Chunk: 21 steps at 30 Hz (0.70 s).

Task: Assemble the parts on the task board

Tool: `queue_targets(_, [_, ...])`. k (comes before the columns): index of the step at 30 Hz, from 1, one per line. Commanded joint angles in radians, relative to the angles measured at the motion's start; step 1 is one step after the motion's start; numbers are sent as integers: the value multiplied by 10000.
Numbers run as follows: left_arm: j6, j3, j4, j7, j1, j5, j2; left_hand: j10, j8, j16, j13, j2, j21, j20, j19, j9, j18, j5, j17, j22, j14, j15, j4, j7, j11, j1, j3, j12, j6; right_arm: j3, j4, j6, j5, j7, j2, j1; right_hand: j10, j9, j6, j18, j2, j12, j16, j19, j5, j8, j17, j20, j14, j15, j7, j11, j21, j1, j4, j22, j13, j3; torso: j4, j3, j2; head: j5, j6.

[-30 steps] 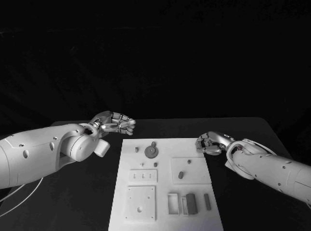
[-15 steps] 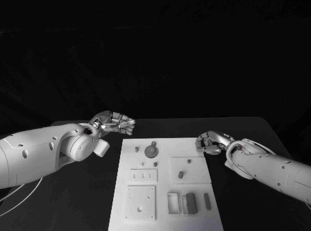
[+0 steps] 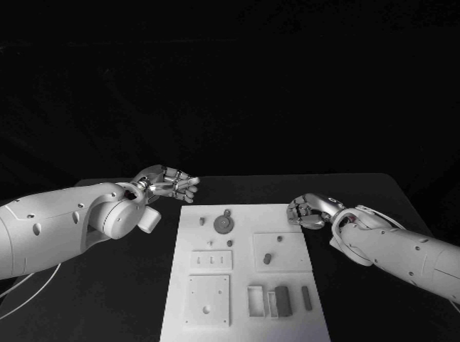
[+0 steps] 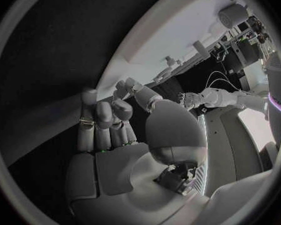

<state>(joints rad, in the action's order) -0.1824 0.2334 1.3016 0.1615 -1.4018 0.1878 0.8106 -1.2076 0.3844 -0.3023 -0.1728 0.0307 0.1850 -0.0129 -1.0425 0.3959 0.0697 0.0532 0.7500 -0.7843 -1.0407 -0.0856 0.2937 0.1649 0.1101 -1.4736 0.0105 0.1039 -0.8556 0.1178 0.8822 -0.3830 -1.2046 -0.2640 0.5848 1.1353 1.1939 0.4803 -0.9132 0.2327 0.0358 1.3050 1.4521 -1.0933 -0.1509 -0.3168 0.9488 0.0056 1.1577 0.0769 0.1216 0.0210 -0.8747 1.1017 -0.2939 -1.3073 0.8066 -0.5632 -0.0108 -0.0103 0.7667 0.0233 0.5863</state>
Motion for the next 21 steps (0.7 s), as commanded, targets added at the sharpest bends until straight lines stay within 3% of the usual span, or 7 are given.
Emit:
queue_targets(1, [-121, -14, 16, -287, -19, 445, -12, -253, 55, -114, -145, 2, 151, -102, -200, 24, 183, 6, 225, -169, -235, 116, -2, -55, -122, 218, -95, 90, -175, -3, 64, -127, -156, 103, 2, -3, 3, 63, -195, 291, 37, 20, 67, -49, 51, -86, -10, -26, -16, 86, 35, -76, -60, -70, 24, -202, 16, -37, -2, -1, 2, -1, -9])
queue_targets(10, [-219, -18, 19, -721, -39, 1185, -25, -771, 160, -372, -541, 22, 548, -359, -585, 162, 169, 6, 751, -590, -705, 377, -4, -239, -384, 493, -176, 322, -609, -8, 554, -381, -483, 550, 130, 33, 17, 152, -389, 291, 85, -8, 59, -82, 114, -166, -29, -44, 11, 178, -60, -173, -76, -178, 35, -189, 18, -25, 7, -3, -2, 10, -16])
queue_targets(16, [-266, -21, 14, -1383, -64, 1868, -67, -1182, 200, -720, -1120, 135, 970, -590, -880, 309, 155, 4, 1388, -1084, -1042, 610, -7, -378, -624, 718, -178, 591, -946, -14, 1129, -378, -844, 1007, 180, 302, 20, 179, -420, 291, 141, -23, 53, -109, 160, -170, -39, -53, 29, 209, -83, -197, -80, -251, 45, -181, 18, -4, 15, 0, -5, 20, -48])
queue_targets(21, [-378, -23, -9, -1951, -87, 2389, -142, -1500, 286, -1414, -1939, 257, 1526, -879, -1222, 563, 172, -8, 2000, -1704, -1328, 896, 1, -570, -901, 1379, -65, 1035, -1334, -15, 1719, -311, -1131, 1377, 209, 595, 22, 193, -427, 291, 195, -34, 44, -121, 181, -166, -47, -62, 36, 224, -93, -208, -77, -274, 43, -174, 17, -2, 23, 11, -31, 26, -84])
